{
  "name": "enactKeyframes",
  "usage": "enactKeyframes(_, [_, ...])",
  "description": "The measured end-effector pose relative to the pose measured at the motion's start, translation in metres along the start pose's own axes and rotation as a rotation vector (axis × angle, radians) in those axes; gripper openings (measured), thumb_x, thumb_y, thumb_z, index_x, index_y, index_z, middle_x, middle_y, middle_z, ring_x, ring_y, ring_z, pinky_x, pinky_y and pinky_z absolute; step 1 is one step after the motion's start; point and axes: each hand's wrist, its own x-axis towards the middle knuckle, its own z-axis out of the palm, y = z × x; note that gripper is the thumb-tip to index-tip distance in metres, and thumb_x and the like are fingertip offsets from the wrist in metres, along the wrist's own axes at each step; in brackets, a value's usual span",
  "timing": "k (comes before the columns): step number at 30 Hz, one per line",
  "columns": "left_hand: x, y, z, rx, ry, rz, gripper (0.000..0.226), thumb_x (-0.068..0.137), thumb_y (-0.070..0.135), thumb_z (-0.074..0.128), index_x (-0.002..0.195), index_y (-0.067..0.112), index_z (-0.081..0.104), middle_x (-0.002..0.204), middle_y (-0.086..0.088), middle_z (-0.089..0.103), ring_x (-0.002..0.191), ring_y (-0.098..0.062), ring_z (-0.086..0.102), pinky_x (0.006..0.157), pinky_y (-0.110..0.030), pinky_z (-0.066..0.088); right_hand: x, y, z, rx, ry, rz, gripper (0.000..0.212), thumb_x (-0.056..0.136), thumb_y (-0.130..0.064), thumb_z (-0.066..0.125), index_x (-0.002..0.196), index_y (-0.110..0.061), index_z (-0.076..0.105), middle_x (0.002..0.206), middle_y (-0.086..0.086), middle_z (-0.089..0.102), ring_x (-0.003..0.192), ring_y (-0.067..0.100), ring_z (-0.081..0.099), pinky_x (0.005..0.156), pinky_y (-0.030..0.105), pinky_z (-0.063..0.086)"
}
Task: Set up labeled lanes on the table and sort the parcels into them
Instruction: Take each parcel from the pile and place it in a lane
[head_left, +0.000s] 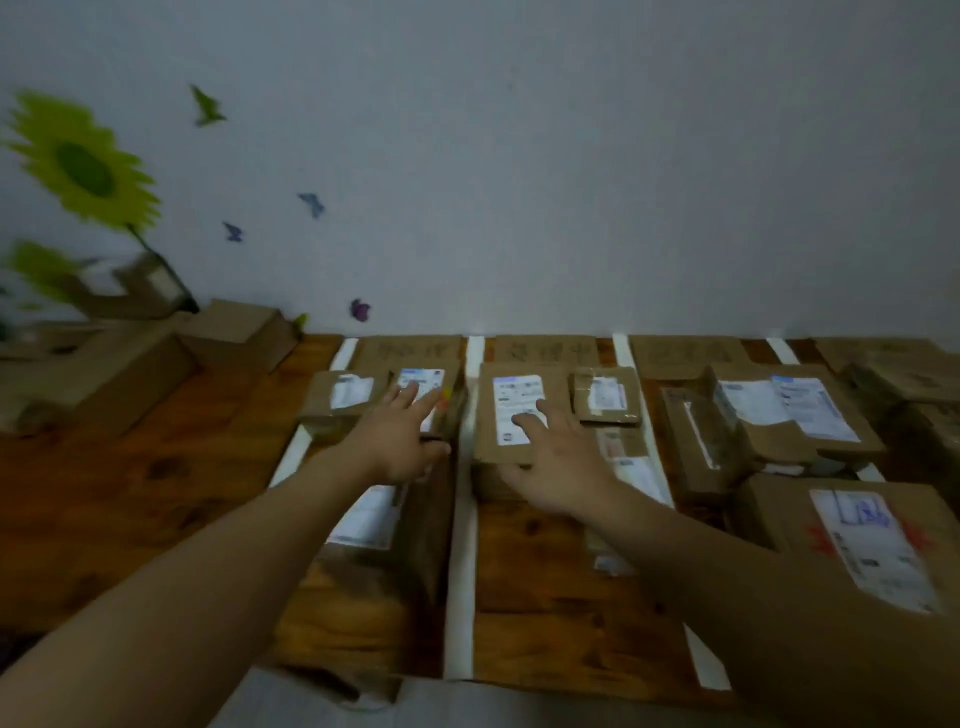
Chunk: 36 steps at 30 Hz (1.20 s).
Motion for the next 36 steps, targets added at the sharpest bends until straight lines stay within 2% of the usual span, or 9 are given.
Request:
enactKeyframes(6, [-0.073,-0.125,-0.059,-0.081,0.091,-0.151,0.081,0.088,0.052,0.052,0.150,0.028,0.007,0.158,-0.005,-0.001,0.144,-0.027,-0.006,0.116,-0.044,0.009,0.034,-0.147,0.006,-0.010,0.026,-0.168,0.068,0.087,-0.055,0.052,0.144,-0.024,0.035,0.152,0.007,0.027,0.139,0.028,0.024,0.108,0.040,0.027])
enactKeyframes(12, [-0.153,-0.268,-0.095,-0.190,0.086,-0.325,0.081,0.088,0.050,0.054,0.150,0.029,0.005,0.158,-0.004,-0.001,0.144,-0.026,-0.006,0.115,-0.041,0.007,0.055,-0.281,0.051,0.042,-0.024,-0.173,0.065,0.085,-0.054,0.054,0.141,-0.023,0.042,0.144,0.011,0.039,0.130,0.030,0.037,0.102,0.039,0.034])
enactKeyframes(15, [-0.184,-0.329,-0.111,-0.187,0.090,-0.390,0.082,0.088,0.052,0.054,0.150,0.029,0.006,0.158,-0.004,0.000,0.144,-0.027,-0.005,0.115,-0.041,0.008,0.066,-0.335,0.068,0.024,-0.053,-0.161,0.068,0.083,-0.057,0.053,0.141,-0.025,0.040,0.143,0.008,0.041,0.127,0.029,0.042,0.098,0.037,0.038])
enactKeyframes(18, [-0.203,-0.376,-0.121,-0.239,0.108,-0.454,0.082,0.087,0.051,0.055,0.150,0.029,0.007,0.158,-0.003,0.001,0.145,-0.026,-0.004,0.115,-0.041,0.008,0.083,-0.376,0.081,0.015,-0.083,-0.166,0.070,0.083,-0.061,0.053,0.141,-0.026,0.038,0.144,0.008,0.040,0.125,0.030,0.045,0.100,0.041,0.041])
enactKeyframes(20, [-0.209,-0.402,-0.124,-0.266,0.110,-0.483,0.082,0.087,0.051,0.056,0.150,0.030,0.008,0.158,-0.004,0.001,0.145,-0.026,-0.005,0.115,-0.042,0.008,0.098,-0.399,0.087,0.003,-0.102,-0.184,0.071,0.083,-0.061,0.054,0.142,-0.024,0.038,0.144,0.009,0.039,0.125,0.029,0.045,0.100,0.038,0.041])
enactKeyframes(26, [-0.192,-0.465,-0.133,-0.270,0.111,-0.515,0.082,0.087,0.050,0.056,0.150,0.030,0.007,0.158,-0.005,0.001,0.145,-0.027,-0.004,0.115,-0.042,0.007,0.158,-0.448,0.104,-0.033,-0.124,-0.199,0.072,0.087,-0.057,0.053,0.145,-0.021,0.033,0.146,0.010,0.037,0.128,0.030,0.041,0.101,0.036,0.038])
enactKeyframes(33, [-0.113,-0.547,-0.162,-0.175,0.095,-0.514,0.084,0.086,0.054,0.054,0.150,0.030,0.006,0.158,-0.005,0.000,0.144,-0.029,-0.005,0.115,-0.043,0.006,0.262,-0.481,0.123,0.042,-0.142,-0.140,0.073,0.089,-0.054,0.053,0.148,-0.018,0.029,0.153,0.010,0.030,0.132,0.029,0.039,0.107,0.039,0.036])
enactKeyframes(35, [-0.086,-0.567,-0.171,-0.174,0.083,-0.517,0.083,0.086,0.054,0.054,0.150,0.030,0.006,0.159,-0.004,-0.001,0.144,-0.028,-0.005,0.115,-0.043,0.005,0.292,-0.489,0.128,0.050,-0.156,-0.115,0.071,0.091,-0.053,0.052,0.148,-0.019,0.030,0.153,0.009,0.030,0.130,0.029,0.041,0.104,0.035,0.037])
enactKeyframes(36, [-0.073,-0.576,-0.174,-0.179,0.079,-0.510,0.083,0.087,0.053,0.054,0.150,0.030,0.006,0.159,-0.004,0.000,0.144,-0.028,-0.005,0.115,-0.043,0.005,0.307,-0.493,0.130,0.053,-0.156,-0.117,0.068,0.091,-0.052,0.052,0.146,-0.019,0.032,0.151,0.009,0.034,0.124,0.028,0.045,0.097,0.033,0.039])
